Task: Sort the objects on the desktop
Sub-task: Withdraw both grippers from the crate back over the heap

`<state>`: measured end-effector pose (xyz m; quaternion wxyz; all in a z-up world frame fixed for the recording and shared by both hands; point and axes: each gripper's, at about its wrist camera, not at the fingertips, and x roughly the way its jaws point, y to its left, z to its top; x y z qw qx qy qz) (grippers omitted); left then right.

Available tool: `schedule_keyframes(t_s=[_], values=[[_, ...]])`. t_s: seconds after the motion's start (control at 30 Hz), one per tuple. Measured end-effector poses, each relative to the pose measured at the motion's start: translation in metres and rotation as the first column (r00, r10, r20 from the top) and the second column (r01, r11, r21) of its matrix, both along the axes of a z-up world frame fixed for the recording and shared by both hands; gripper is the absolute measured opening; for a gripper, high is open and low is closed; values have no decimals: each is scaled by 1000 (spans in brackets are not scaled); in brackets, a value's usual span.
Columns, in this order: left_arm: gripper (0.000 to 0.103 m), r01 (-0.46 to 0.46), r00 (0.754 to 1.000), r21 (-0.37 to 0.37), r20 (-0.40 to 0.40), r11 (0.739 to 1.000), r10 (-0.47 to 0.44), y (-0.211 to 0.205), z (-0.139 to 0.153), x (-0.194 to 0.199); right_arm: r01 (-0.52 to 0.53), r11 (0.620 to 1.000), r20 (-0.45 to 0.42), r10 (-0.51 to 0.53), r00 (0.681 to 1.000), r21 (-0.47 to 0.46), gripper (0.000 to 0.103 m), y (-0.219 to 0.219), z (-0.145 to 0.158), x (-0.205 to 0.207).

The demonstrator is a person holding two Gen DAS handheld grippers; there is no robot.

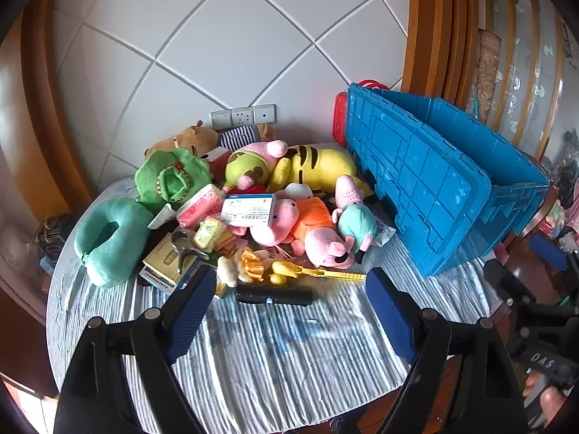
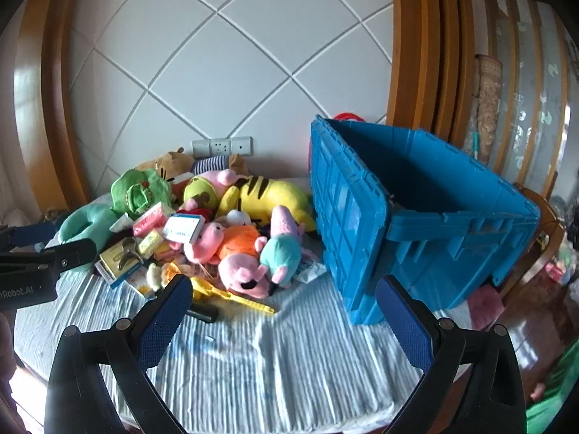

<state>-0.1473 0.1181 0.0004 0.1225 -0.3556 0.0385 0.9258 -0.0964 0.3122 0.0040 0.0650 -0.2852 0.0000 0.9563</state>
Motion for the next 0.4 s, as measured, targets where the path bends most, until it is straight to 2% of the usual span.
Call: schedule_keyframes(t_s=[0.4], values=[[85,-16,1000,14,-6,1000,16,-12,0,-6,20,1000,-18,-20,1000,6,103,1,8,-5]])
